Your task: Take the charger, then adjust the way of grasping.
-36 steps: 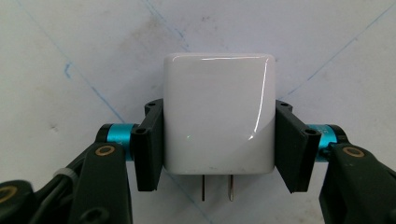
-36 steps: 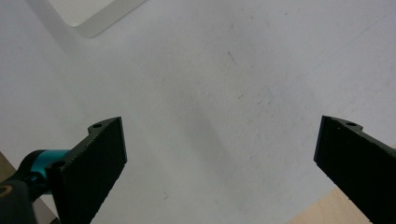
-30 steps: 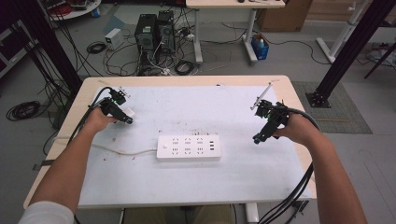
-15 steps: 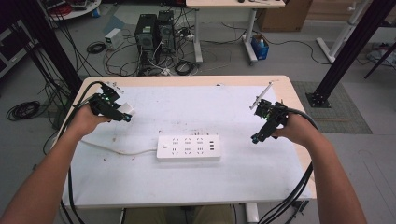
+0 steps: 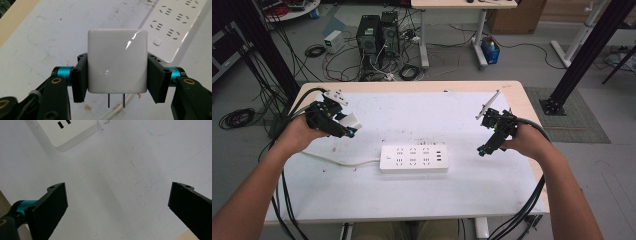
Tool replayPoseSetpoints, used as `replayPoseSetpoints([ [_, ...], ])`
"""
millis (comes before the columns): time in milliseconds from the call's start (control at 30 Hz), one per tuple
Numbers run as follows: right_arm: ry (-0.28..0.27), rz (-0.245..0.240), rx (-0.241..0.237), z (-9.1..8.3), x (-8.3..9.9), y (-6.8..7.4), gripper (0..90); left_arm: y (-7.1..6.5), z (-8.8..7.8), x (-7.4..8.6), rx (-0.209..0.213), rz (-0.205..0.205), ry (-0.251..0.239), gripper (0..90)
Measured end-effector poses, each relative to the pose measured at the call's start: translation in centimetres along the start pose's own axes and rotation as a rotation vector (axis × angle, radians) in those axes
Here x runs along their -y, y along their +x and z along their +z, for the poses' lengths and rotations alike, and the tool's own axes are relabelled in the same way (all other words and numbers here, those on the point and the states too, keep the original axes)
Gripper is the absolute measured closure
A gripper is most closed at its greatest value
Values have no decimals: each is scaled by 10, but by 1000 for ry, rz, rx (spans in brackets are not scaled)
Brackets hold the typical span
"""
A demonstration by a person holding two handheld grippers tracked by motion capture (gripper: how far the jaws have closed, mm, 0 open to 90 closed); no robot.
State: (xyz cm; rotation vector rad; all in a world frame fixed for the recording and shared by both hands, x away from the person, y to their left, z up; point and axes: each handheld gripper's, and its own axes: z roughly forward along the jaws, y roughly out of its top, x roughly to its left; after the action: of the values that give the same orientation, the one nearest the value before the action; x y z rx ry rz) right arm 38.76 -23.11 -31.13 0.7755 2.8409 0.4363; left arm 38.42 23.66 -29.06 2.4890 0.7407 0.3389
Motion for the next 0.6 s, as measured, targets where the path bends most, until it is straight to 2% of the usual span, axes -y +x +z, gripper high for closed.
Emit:
replayPoseSetpoints([
  [200,-5,-11,2,-1,-2,4,17,-13,-1,-7,22,36,-7,427],
  [500,-19,-12,8,-3,-2,8,17,-18,4,-14,64,54,-2,426],
  [600,-26,-8,28,-3,-4,8,17,-21,4,-20,75,63,3,426],
])
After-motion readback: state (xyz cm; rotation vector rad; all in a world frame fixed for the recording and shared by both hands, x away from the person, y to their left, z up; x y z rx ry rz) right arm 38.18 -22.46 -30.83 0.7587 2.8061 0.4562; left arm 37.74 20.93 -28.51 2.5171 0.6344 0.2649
